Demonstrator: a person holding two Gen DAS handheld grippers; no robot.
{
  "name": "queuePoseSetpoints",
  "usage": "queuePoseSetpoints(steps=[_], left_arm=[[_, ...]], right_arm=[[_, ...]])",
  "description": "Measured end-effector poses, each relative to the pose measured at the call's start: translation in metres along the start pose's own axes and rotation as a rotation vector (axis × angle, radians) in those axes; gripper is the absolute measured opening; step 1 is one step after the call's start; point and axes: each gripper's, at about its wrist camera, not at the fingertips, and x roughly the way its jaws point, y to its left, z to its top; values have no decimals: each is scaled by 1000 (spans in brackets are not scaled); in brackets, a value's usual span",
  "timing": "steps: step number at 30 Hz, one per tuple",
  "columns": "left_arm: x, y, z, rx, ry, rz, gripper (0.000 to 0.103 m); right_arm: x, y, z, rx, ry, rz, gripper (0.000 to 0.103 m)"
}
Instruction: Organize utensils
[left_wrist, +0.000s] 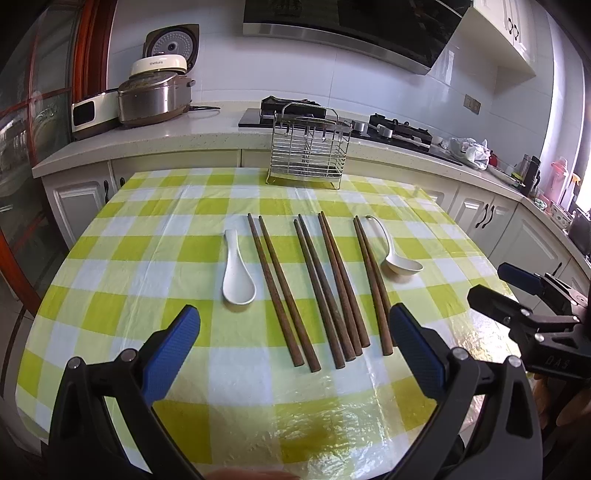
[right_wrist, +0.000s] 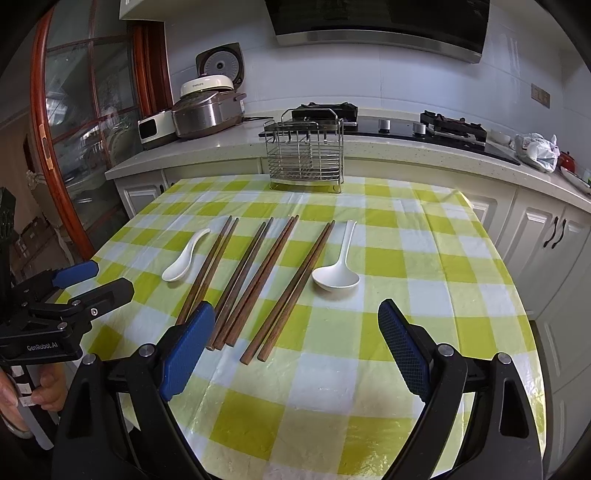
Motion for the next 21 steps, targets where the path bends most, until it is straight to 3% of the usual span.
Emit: queuePoseSetpoints(steps=[21], left_arm=[[-1,0,-2,-2,2,-7,99]], right_arm=[[-2,-1,2,7,-1,-2,85]])
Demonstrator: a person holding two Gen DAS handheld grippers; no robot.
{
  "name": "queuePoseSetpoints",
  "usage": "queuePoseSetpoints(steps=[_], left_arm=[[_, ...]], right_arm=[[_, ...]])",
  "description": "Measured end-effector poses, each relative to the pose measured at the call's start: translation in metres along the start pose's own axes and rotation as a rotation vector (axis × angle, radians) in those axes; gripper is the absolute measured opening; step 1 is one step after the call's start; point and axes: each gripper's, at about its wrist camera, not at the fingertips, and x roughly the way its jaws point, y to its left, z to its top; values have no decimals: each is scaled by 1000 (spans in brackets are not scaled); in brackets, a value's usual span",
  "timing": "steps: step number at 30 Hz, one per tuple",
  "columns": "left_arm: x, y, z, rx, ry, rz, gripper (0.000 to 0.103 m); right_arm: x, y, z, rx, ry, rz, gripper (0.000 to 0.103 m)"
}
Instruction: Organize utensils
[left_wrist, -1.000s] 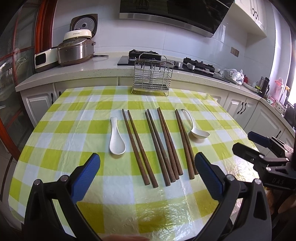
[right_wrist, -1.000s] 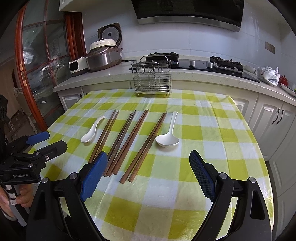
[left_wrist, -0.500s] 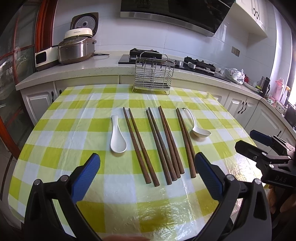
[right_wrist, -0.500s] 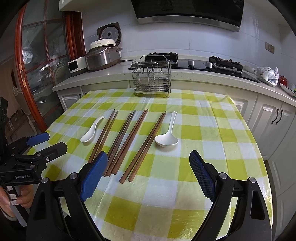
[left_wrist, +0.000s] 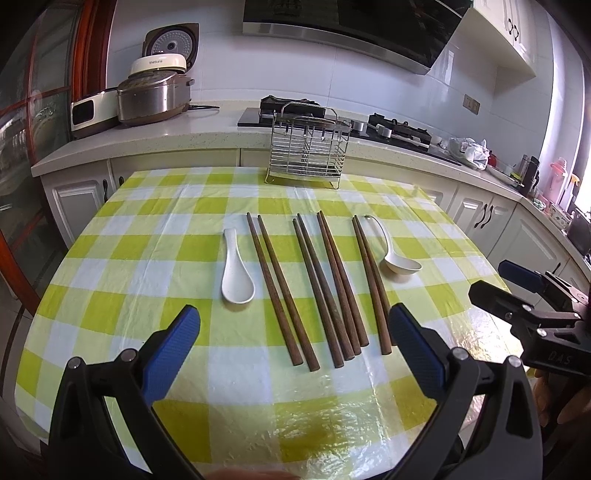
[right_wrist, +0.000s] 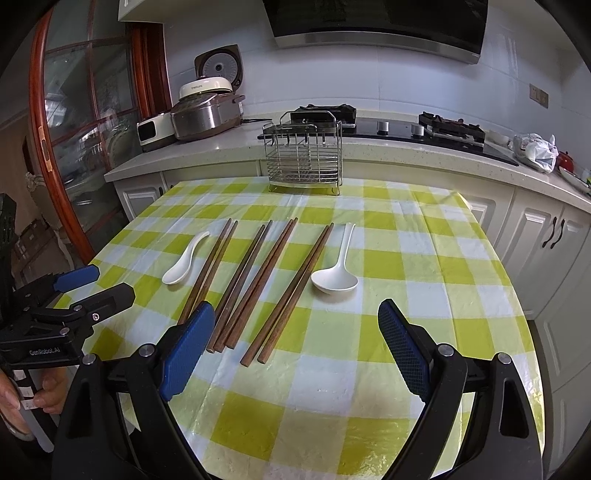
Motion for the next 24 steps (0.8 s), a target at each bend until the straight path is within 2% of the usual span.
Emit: queuePoseSetpoints(steps=[24], left_arm=[[1,5,-1,-4,9,-2,99]], right_arm=[[4,-4,-2,-4,15,5,85]])
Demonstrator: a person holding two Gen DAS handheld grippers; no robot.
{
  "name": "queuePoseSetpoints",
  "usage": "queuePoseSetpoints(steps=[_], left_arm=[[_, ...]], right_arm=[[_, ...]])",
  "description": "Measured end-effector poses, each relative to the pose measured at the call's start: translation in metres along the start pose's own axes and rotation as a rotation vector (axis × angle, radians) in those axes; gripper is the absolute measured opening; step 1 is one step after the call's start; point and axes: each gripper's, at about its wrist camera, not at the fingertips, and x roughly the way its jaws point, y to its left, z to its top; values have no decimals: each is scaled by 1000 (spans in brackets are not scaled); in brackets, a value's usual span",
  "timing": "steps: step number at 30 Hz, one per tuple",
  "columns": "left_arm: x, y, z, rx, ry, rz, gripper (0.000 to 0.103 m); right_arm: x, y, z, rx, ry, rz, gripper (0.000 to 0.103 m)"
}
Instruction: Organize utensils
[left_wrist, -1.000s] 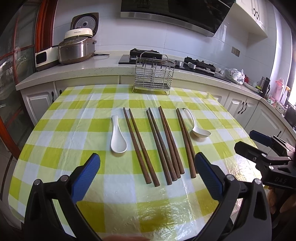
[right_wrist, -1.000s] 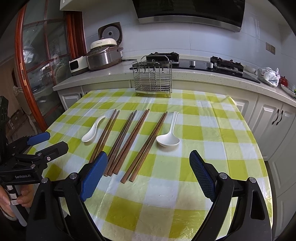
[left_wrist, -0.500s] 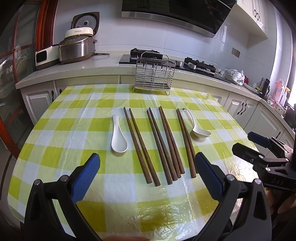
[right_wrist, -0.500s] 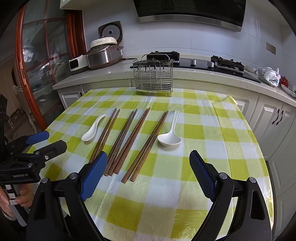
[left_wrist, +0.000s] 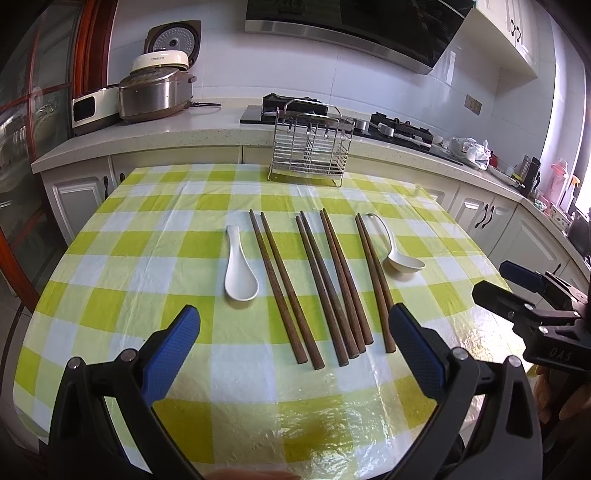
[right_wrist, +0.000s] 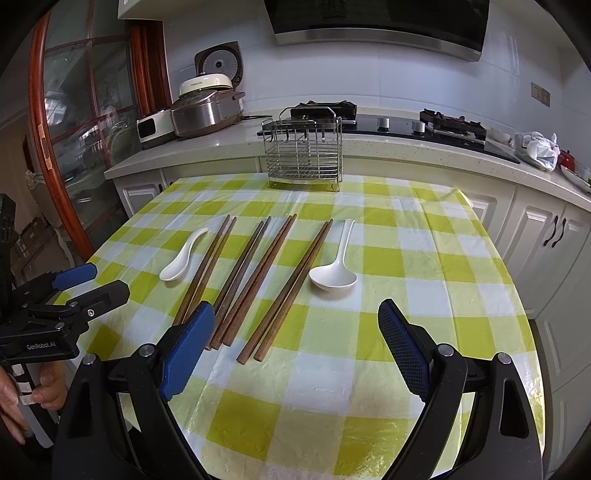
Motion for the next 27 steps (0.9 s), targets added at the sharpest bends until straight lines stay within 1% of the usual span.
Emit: queuePoseSetpoints(steps=[2,4,6,12,15,17,20,22,27], left_arm=[[0,1,0,10,-3,4,99],[1,4,-1,-1,-4,18,99],[2,8,-1,-2,4,6,99],[4,15,2,-4,-2,34,99],[5,13,3,12,5,14,99],[6,12,4,23,0,39,99],[7,13,4,20,6,29,99],[9,13,3,17,8,40,99],[12,13,5,12,16,20,99]], right_arm=[[2,-2,-1,1,7,-1,85],[3,-3,-2,4,9,14,85],[4,-5,-2,10,14,25,85],[6,-5,-2,4,17,45,85],[7,-8,-1,13,20,45,85],[8,-10,0,17,23,49,85],[8,-13,1,27,20,49,85],[10,-15,1,35,22,53,85],[11,-14,2,28,20,61,85]])
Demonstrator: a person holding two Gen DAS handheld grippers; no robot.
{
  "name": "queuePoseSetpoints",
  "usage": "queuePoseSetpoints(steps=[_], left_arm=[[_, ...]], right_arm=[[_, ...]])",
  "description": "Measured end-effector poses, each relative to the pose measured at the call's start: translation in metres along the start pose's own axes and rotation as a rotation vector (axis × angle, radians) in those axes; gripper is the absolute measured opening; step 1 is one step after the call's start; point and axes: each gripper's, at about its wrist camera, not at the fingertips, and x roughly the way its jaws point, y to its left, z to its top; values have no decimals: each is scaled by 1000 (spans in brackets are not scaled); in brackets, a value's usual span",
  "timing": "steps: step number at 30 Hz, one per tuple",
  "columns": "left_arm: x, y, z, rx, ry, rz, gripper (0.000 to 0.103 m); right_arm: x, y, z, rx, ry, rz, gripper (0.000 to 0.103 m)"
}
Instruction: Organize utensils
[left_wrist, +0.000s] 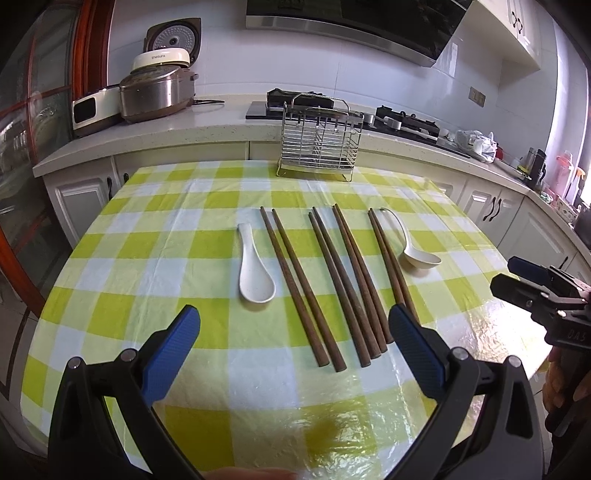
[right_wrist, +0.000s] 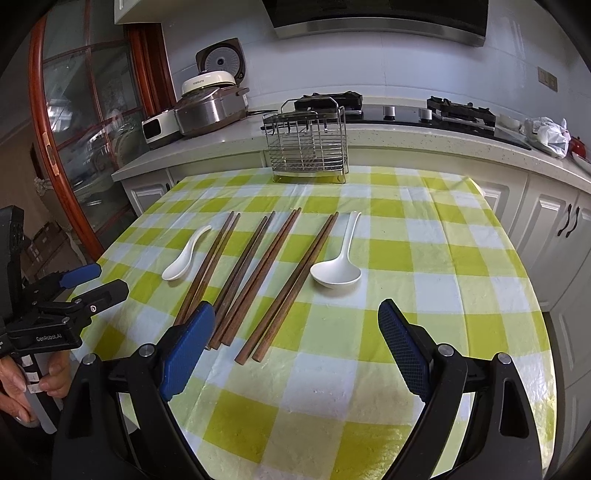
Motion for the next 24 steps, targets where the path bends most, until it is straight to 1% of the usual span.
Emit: queuePoseSetpoints(steps=[3,6,11,14,16,21,24], left_arm=[[3,1,3,-9,3,-20,99],[8,2,5,-5,12,-24,99],[24,10,10,-31,57,-25,98],[38,18,13,-65,92,-4,98],[46,25,14,-90,107,-6,98],[69,32,24,-52,130,30,98],[82,40,31,-64,147,37,98]], right_arm=[[3,-5,3,18,2,3,85],[8,-10,5,35,7,-6,85],[25,-21,8,71,34,-12,85],[38,-26,11,91,52,-7,85],[45,-28,14,96,59,-8,85],[62,-34,26,110,77,3,85],[74,-38,35,120,94,5,85]])
